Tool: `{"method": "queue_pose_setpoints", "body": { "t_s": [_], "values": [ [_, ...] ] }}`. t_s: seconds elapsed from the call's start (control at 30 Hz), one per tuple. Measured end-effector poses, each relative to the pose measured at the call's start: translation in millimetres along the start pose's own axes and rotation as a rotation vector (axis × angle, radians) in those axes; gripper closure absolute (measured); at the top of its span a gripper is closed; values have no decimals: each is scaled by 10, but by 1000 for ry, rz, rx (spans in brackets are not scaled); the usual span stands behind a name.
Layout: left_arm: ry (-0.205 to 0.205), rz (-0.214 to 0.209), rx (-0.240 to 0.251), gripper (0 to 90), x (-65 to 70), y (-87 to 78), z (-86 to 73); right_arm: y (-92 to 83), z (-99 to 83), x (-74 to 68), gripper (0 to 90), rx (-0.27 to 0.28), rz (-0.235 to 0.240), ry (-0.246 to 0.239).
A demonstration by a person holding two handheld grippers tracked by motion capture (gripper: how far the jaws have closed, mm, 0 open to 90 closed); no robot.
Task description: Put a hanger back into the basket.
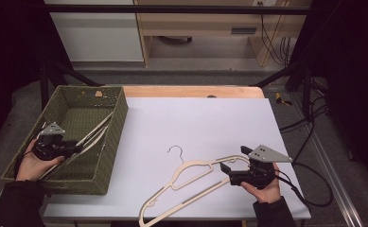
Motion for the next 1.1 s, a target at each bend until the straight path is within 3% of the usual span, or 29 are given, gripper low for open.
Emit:
{"method": "queue_pose_setpoints", "body": {
  "t_s": [0.13, 0.23, 0.33, 0.5, 0.73, 0.87, 0.9, 0.93, 1.1],
  "values": [
    [4, -12, 20, 457, 15, -45, 52, 5, 0, 2, 73, 1, -1, -2],
    [13, -3, 34, 438, 17, -66, 86, 9, -5, -4, 73, -3, -1, 3],
    [14, -4, 91, 398, 41, -113, 167, 7, -5, -4, 73, -3, -1, 5],
    [21, 12, 134, 372, 56, -212, 253, 7, -5, -5, 74, -2, -1, 2],
    [-32, 24, 283, 283, 162, -433, 485, 17, -5, -14, 72, -1, 1, -2],
    [-50, 10, 376, 196, 363, -567, 671, 28, 3, -19, 74, 6, 9, 5],
    [-50, 10, 376, 168, 363, -567, 671, 28, 3, -19, 74, 6, 9, 5],
    [-59, -4, 415, 168, 485, -619, 758, 29, 11, -32, 79, 13, 22, 8],
    [-73, -57, 474, 85, 831, -671, 914, 36, 36, -46, 80, 32, 36, 27]
  ]
}}
Point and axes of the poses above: each handheld gripper's, and its own axes: y roughly forward along the jaws, z roughly out of its top, x roughly to its right, the point moved 10 cm from there along y, roughly forward along the jaws
